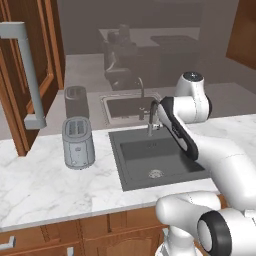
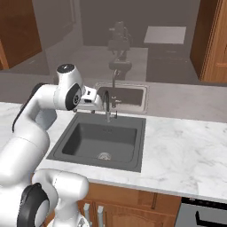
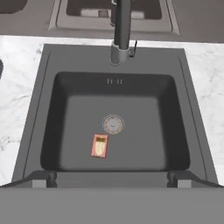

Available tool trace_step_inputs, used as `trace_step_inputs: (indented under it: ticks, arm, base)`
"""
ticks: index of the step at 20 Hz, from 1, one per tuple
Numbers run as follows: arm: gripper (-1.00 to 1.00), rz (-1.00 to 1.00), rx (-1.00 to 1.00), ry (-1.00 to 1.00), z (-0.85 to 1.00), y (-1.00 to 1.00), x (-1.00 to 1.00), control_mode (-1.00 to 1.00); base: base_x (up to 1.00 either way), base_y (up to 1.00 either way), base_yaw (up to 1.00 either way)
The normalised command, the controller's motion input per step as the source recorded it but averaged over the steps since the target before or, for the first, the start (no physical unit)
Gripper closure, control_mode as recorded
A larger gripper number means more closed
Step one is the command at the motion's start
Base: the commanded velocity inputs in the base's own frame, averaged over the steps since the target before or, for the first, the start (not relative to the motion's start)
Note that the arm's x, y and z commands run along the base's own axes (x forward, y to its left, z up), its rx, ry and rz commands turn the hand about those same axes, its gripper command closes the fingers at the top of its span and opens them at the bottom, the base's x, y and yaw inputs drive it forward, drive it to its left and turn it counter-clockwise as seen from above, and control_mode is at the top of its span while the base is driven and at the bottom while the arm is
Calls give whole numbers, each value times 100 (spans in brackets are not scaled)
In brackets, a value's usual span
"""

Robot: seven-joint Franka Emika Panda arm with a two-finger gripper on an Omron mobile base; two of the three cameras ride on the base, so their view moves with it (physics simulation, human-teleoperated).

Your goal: Pick up the sponge and bar soap from the sink, and place them back in the cabinet, and close the cabinet doors.

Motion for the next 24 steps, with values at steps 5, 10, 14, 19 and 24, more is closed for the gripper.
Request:
trace_step_inputs:
  ticks: [5,10,14,19,24]
  arm:
    - [-100,0,0,3,-37,0,18,-100]
    - [-100,0,0,5,-32,0,15,-100]
    - [-100,0,0,4,-29,0,16,-100]
    - [-100,0,0,4,-24,0,18,-100]
    - [-100,0,0,0,-6,0,22,-100]
  base:
    - [0,0,0]
    - [0,0,0]
    - [0,0,0]
    - [0,0,0]
    - [0,0,0]
